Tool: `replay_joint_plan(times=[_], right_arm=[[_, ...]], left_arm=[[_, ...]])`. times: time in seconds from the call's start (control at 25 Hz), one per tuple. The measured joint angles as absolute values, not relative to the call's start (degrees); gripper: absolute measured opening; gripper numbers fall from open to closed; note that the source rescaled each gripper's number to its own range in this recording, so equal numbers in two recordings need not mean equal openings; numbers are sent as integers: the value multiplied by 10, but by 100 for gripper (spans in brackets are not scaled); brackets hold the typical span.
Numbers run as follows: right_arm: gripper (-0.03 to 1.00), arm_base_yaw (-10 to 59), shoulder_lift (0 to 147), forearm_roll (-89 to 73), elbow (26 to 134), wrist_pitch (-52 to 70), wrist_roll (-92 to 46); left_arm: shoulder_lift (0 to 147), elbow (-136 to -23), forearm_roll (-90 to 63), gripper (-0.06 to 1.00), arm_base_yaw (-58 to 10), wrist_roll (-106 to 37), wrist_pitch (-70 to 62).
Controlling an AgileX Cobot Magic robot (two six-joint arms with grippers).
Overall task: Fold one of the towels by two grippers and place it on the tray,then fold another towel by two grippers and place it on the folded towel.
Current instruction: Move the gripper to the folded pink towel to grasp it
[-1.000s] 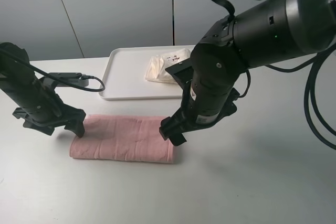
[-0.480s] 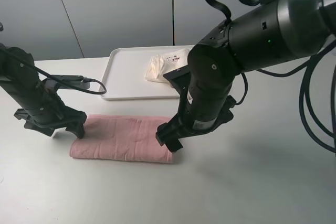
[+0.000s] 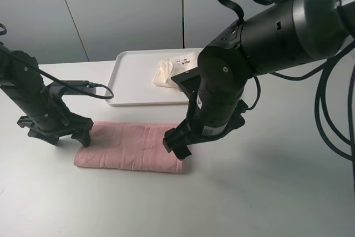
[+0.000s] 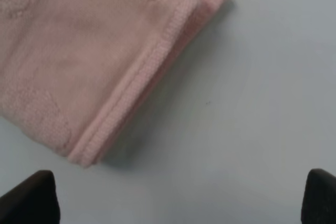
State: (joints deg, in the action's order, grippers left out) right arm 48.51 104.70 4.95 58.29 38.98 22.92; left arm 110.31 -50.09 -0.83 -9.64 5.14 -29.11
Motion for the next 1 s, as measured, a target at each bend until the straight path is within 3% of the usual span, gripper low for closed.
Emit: replay_joint_plan(times=[0.8,1.0], right_arm=[[100,485,1166,-9,715,449,242],[98,458,1186,-31,729,448,245]], left_arm=[[1103,-501,7,98,-97,68,-293],[1103,-501,7,98,-97,68,-293]])
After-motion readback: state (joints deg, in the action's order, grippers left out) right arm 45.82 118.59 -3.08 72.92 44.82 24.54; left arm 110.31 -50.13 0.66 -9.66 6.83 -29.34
